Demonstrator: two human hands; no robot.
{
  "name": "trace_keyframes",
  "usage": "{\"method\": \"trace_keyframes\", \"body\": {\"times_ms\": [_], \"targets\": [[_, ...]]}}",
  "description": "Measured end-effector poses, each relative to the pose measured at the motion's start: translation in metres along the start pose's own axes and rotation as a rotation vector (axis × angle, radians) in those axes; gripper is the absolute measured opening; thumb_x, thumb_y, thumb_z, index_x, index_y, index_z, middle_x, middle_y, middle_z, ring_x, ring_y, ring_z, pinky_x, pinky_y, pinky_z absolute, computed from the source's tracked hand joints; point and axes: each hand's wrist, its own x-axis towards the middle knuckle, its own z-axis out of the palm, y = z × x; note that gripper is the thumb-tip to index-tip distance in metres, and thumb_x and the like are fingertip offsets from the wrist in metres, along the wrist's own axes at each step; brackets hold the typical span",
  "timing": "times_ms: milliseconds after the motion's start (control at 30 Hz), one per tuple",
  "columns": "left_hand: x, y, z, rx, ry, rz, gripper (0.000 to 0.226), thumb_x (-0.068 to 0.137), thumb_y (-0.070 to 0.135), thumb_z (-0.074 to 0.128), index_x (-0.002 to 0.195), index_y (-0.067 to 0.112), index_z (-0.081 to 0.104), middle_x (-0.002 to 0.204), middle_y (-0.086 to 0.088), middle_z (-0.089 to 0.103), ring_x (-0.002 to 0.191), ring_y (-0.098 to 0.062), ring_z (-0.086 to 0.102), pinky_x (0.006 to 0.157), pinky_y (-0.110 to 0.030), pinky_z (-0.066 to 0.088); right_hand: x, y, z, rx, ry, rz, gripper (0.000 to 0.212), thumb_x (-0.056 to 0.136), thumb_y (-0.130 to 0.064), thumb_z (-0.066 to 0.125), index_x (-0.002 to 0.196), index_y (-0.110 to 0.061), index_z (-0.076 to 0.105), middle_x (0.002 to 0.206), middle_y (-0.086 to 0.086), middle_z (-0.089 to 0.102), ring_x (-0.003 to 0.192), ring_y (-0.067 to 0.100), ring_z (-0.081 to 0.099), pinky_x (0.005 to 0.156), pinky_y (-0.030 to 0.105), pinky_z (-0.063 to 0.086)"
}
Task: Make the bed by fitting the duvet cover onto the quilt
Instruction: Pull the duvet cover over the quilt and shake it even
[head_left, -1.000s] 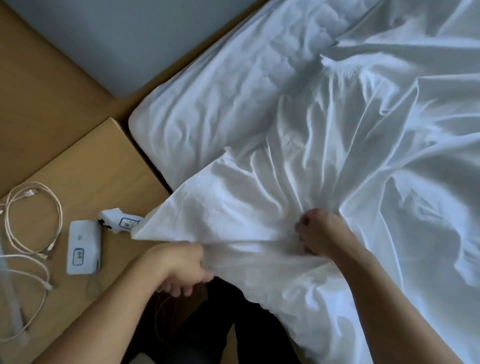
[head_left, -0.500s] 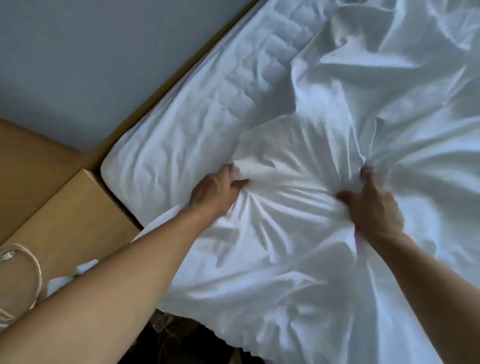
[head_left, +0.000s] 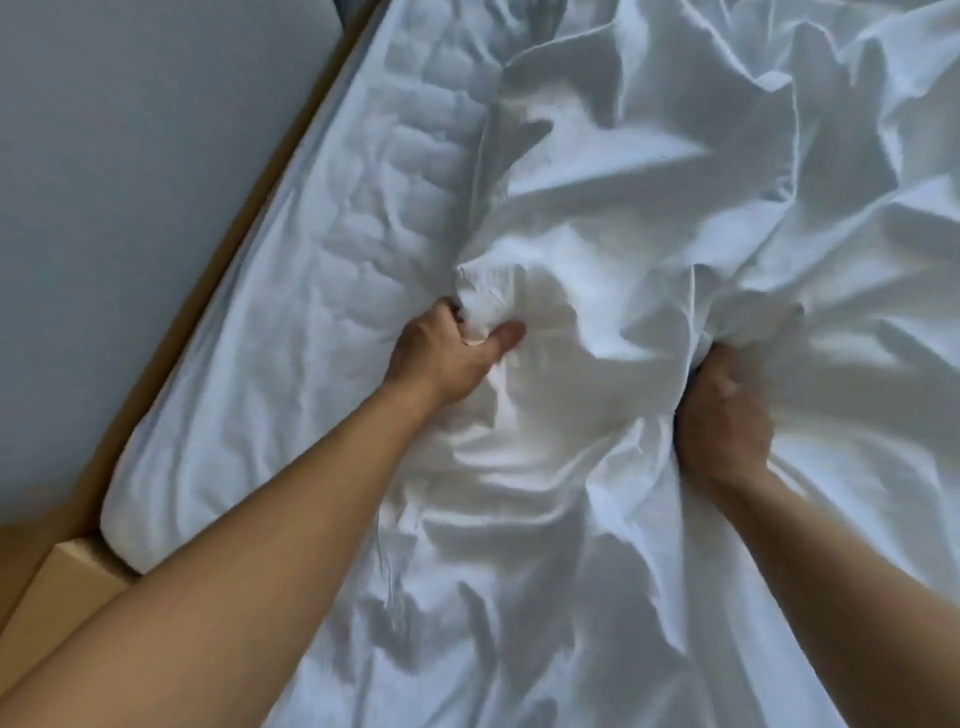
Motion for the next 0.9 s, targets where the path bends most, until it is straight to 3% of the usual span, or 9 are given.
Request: {"method": "trace_keyframes", "body": {"times_ms": [200, 333, 433, 467, 533, 600, 667, 767, 900], "targets": [[0.014, -0.038, -0.014, 0.083, -0.107, -0.151, 0.052, 0.085, 0.057, 0.071, 0.118, 0.017, 0.063, 0.115, -0.004, 0.07, 0.108, -0.029, 0.064, 0.087, -0.034, 0.05, -0.01, 0.043, 0.001, -0.027, 0.001, -0.005, 0.012, 0.094, -0.022, 0.055, 0.094, -0.011, 0.049, 0.073, 0.025, 0.064, 0.065, 0.045, 0.063, 0.056, 0.04, 0.042], [0.012, -0.042, -0.022, 0.231, -0.206, -0.095, 0.045, 0.088, 0.052, 0.069, 0.12, 0.02, 0.063, 0.118, -0.005, 0.07, 0.109, -0.029, 0.064, 0.088, -0.033, 0.05, -0.022, 0.091, -0.028, -0.298, -0.323, 0.227, 0.02, 0.095, -0.033, 0.056, 0.097, -0.014, 0.064, 0.097, 0.017, 0.07, 0.088, 0.038, 0.068, 0.073, 0.042, 0.053], [0.041, -0.022, -0.042, 0.277, -0.442, -0.059, 0.036, 0.079, 0.038, 0.081, 0.11, 0.026, 0.069, 0.111, 0.001, 0.073, 0.098, -0.019, 0.068, 0.084, -0.031, 0.054, 0.014, 0.091, -0.067, -0.562, -0.537, 0.207, 0.029, 0.092, -0.037, 0.059, 0.111, -0.017, 0.068, 0.106, 0.01, 0.069, 0.099, 0.03, 0.067, 0.087, 0.039, 0.056], [0.054, -0.011, -0.052, 0.171, -0.525, -0.068, 0.036, 0.073, 0.034, 0.087, 0.103, 0.024, 0.072, 0.103, 0.002, 0.076, 0.091, -0.016, 0.071, 0.079, -0.032, 0.057, 0.033, 0.076, -0.08, -0.542, -0.457, 0.17, 0.027, 0.091, -0.033, 0.056, 0.108, -0.016, 0.068, 0.105, 0.012, 0.068, 0.098, 0.032, 0.066, 0.087, 0.04, 0.056], [0.077, 0.017, -0.064, -0.144, -0.574, -0.111, 0.045, 0.066, 0.046, 0.091, 0.1, 0.021, 0.075, 0.088, 0.005, 0.077, 0.074, -0.011, 0.072, 0.064, -0.028, 0.057, 0.075, 0.032, -0.097, -0.3, -0.057, 0.087, 0.027, 0.089, -0.036, 0.054, 0.103, -0.016, 0.065, 0.104, 0.019, 0.063, 0.096, 0.04, 0.064, 0.083, 0.044, 0.055], [0.105, 0.046, -0.054, -0.323, -0.443, -0.158, 0.057, 0.066, 0.064, 0.084, 0.097, 0.018, 0.076, 0.08, 0.009, 0.076, 0.065, -0.009, 0.071, 0.055, -0.021, 0.051, 0.11, -0.024, -0.094, -0.051, 0.199, 0.075, 0.053, 0.088, -0.051, 0.062, 0.128, -0.017, 0.05, 0.122, 0.024, 0.054, 0.112, 0.046, 0.055, 0.086, 0.052, 0.049], [0.127, 0.072, -0.024, -0.328, -0.264, -0.131, 0.051, 0.071, 0.063, 0.082, 0.089, 0.016, 0.074, 0.085, 0.006, 0.075, 0.072, -0.012, 0.071, 0.064, -0.023, 0.054, 0.137, -0.062, -0.078, 0.06, 0.047, 0.166, 0.074, 0.088, -0.057, 0.064, 0.142, -0.015, 0.035, 0.135, 0.023, 0.049, 0.126, 0.044, 0.048, 0.097, 0.053, 0.044], [0.143, 0.085, 0.019, -0.119, -0.083, -0.015, 0.035, 0.079, 0.05, 0.081, 0.09, 0.017, 0.076, 0.102, -0.002, 0.076, 0.095, -0.019, 0.071, 0.078, -0.025, 0.05, 0.152, -0.058, -0.044, 0.14, -0.073, 0.201, 0.048, 0.099, -0.05, 0.051, 0.127, -0.012, 0.047, 0.125, 0.025, 0.061, 0.117, 0.044, 0.057, 0.095, 0.048, 0.046], [0.156, 0.073, 0.013, 0.02, 0.133, 0.004, 0.054, 0.076, 0.056, 0.08, 0.106, 0.011, 0.075, 0.109, -0.014, 0.075, 0.103, -0.031, 0.069, 0.074, -0.029, 0.046, 0.147, -0.003, -0.048, 0.041, 0.057, 0.112, 0.038, 0.101, -0.048, 0.043, 0.112, -0.021, 0.068, 0.11, 0.022, 0.069, 0.099, 0.042, 0.066, 0.081, 0.043, 0.049]]}}
